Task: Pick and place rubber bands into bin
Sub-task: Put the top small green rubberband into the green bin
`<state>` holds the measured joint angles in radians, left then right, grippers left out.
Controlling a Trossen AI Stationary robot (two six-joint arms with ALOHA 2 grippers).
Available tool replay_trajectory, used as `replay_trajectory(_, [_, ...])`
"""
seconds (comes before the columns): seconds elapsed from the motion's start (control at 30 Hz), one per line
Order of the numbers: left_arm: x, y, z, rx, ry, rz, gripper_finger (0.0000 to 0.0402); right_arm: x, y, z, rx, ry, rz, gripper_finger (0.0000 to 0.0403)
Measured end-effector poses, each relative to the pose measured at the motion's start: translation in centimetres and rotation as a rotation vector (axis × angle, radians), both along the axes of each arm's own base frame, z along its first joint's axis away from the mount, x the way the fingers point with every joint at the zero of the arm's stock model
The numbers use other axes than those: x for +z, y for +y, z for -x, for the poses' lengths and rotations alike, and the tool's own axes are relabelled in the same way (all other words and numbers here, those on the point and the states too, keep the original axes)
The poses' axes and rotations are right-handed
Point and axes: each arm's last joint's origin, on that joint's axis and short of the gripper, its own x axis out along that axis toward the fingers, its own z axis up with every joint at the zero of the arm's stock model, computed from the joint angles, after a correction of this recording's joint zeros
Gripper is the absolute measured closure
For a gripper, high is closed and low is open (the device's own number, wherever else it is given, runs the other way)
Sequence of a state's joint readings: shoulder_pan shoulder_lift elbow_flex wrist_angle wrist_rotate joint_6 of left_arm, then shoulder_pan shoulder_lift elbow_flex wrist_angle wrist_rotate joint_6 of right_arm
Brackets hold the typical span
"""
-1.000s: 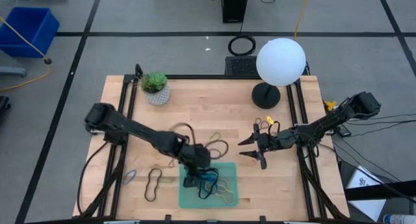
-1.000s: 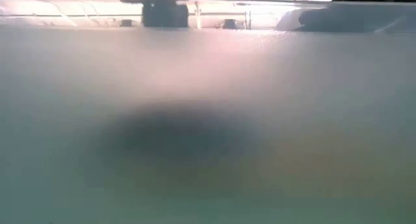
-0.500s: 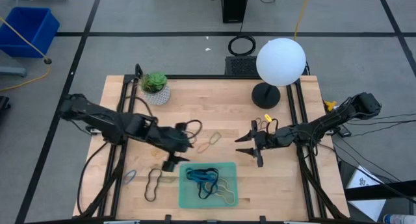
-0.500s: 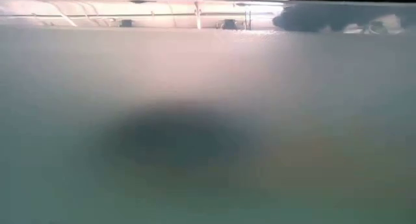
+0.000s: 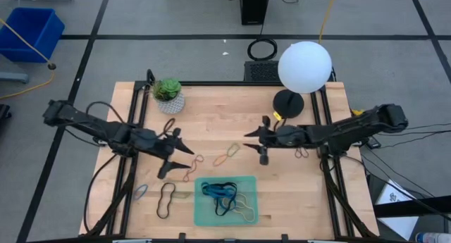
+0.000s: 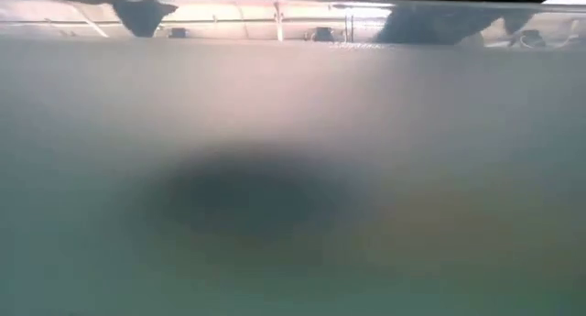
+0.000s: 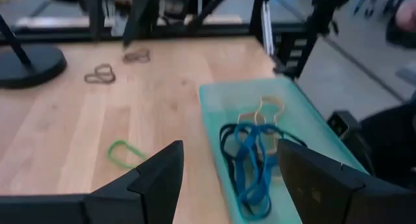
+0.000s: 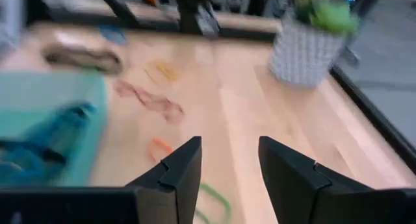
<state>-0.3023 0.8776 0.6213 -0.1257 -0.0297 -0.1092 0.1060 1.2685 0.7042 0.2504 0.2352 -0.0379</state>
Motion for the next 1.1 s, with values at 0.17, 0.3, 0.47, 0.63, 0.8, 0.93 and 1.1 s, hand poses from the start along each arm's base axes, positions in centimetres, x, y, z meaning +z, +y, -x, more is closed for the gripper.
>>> replay_trajectory(0.17, [-1.6,0.5,1.3,0.034,-0.055,0.007,0.0146,-1.9,-2.1,-2.5,-0.069,0.102,0.001,0.0258])
replay_trajectory(0.3, [-2.6,0.8,1.6,0.063,-0.072,0.002,0.0146,-3.8,-3.2,-4.3,-0.04,0.188,-0.059,0.0259])
replay_trajectory(0.47, [-3.6,1.0,1.8,0.087,-0.058,-0.004,0.0146,-6.8,-4.2,-5.7,-0.055,0.285,-0.079,0.0259])
replay_trajectory(0.63, [-3.8,1.0,1.7,0.09,-0.046,-0.011,0.0146,-9.2,-4.8,-6.2,-0.08,0.352,-0.096,0.0259])
replay_trajectory(0.8, [-3.9,0.9,1.5,0.086,-0.052,-0.012,0.0146,-10.9,-4.9,-6.2,-0.104,0.402,-0.139,0.0259])
replay_trajectory(0.93, [-3.9,0.9,1.4,0.086,-0.046,-0.017,0.0146,-11.4,-4.8,-6.3,-0.073,0.413,-0.174,0.0259])
replay_trajectory(1.1, [-4.0,1.0,1.4,0.09,-0.045,-0.018,0.0146,-11.4,-4.8,-6.2,-0.093,0.412,-0.204,0.0259])
